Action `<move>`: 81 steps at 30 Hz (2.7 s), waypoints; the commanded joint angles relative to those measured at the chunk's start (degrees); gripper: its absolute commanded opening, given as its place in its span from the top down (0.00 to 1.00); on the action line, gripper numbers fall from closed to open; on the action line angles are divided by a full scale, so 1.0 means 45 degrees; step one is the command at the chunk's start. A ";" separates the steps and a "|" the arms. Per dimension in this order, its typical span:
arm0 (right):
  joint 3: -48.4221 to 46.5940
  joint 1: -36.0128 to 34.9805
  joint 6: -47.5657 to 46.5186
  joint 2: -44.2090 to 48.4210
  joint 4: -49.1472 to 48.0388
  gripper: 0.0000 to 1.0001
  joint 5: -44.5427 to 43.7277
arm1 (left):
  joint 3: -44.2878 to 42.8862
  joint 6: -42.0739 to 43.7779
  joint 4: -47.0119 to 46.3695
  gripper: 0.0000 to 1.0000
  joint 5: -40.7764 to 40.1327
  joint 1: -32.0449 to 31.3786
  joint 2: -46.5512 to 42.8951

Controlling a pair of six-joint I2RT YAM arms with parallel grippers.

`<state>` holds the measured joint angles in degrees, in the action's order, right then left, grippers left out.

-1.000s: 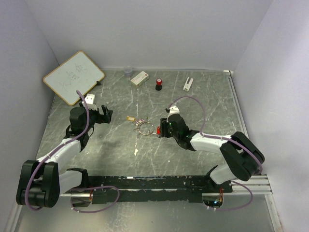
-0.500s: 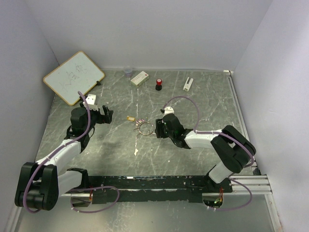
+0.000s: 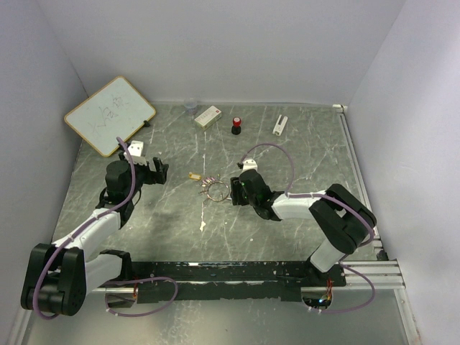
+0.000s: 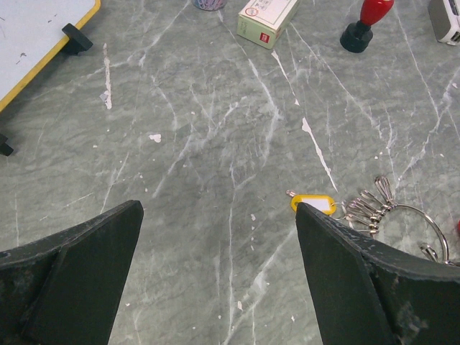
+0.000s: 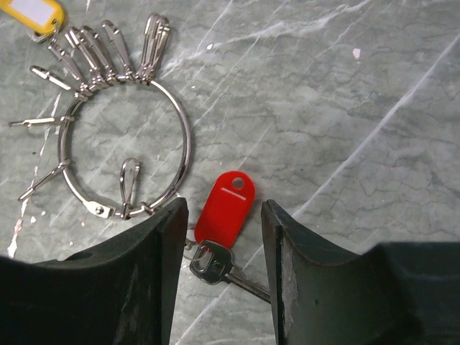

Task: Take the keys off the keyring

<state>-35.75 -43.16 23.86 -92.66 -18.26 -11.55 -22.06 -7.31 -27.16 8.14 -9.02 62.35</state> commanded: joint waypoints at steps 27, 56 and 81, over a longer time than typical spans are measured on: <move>-0.1264 -0.1460 0.0382 -0.1318 0.2168 0.60 -0.2633 | 0.0188 0.0276 -0.0519 0.01 -0.0255 -0.0340 -0.0082; -0.2627 -0.2004 -0.0855 0.1456 0.3316 1.00 -0.3971 | 0.0031 0.0568 -0.0407 0.01 0.0157 -0.0455 -0.0223; -0.3914 -0.2631 -0.2746 0.4019 0.2966 1.00 -0.4204 | -0.2223 0.2217 0.0646 0.37 0.5724 -0.2893 0.1209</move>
<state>-50.85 -54.33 12.99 -77.17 -3.49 -30.98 -29.65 1.06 -23.73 28.40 -20.25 69.80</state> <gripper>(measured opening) 0.260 0.661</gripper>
